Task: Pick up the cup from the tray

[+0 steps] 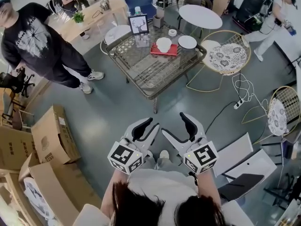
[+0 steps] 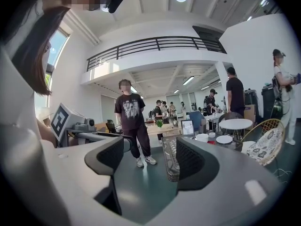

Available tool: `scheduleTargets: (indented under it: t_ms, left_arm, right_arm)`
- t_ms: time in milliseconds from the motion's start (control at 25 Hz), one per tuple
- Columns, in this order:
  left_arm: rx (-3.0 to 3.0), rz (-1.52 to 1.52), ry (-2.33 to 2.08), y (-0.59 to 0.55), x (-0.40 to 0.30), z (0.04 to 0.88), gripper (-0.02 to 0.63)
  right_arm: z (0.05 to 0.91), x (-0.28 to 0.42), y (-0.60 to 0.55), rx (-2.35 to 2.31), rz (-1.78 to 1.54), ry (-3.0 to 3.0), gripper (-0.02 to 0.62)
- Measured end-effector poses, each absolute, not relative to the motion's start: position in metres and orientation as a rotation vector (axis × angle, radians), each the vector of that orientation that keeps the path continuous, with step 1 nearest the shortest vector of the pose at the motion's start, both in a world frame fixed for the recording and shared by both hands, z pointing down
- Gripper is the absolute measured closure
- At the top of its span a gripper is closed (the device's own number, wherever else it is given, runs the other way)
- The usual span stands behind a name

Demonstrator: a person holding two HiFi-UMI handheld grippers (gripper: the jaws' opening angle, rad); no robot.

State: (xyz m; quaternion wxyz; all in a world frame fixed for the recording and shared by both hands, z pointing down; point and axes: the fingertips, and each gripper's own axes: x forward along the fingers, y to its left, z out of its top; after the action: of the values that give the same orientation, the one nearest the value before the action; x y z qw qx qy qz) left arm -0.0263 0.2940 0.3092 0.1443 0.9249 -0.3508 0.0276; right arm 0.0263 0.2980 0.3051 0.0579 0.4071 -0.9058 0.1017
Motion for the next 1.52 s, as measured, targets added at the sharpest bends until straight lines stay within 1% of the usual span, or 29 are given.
scheduleTargets:
  t_ms: [40,200,280,400,480,680,840,1000,1320,1520]
  left_arm:
    - [2.659,0.081,-1.020,0.291,-0.025,0.310,0.505]
    - [2.629,0.084,-1.047,0.282,-0.018,0.318,0.459]
    - [2.641,0.103,-0.994,0.280,-0.011,0.321,0.456]
    - [2.637,0.099,-0.959,0.269,-0.005,0.323,0.430]
    - [2.630,0.083,-1.000,0.256,-0.007,0.324,0.420]
    - [2.627,0.074,-1.006,0.216,-0.009,0.330,0.366]
    - [2.639,0.060,-0.959,0.179,-0.007,0.332,0.359]
    - [2.653,0.082,-0.890,0.139,-0.011,0.336,0.326]
    - [2.665,0.095,-0.789,0.062,-0.023,0.343,0.321]
    - [2.681,0.115,-0.776,0.023,-0.035,0.344,0.288]
  right_arm:
    - [0.306,0.028,0.295,1.233,0.303,-2.740,0.238]
    - [0.310,0.040,0.284,1.217,0.306,-2.743,0.238]
    - [0.309,0.047,0.276,1.234,0.320,-2.762,0.238]
    - [0.309,0.055,0.264,1.250,0.317,-2.770,0.236]
    - [0.310,0.059,0.254,1.255,0.318,-2.768,0.225]
    - [0.313,0.062,0.220,1.245,0.324,-2.767,0.193]
    - [0.313,0.064,0.185,1.258,0.318,-2.748,0.183]
    - [0.317,0.056,0.148,1.261,0.334,-2.735,0.176]
    - [0.322,0.040,0.071,1.297,0.372,-2.741,0.144]
    - [0.328,0.031,0.038,1.342,0.391,-2.706,0.141]
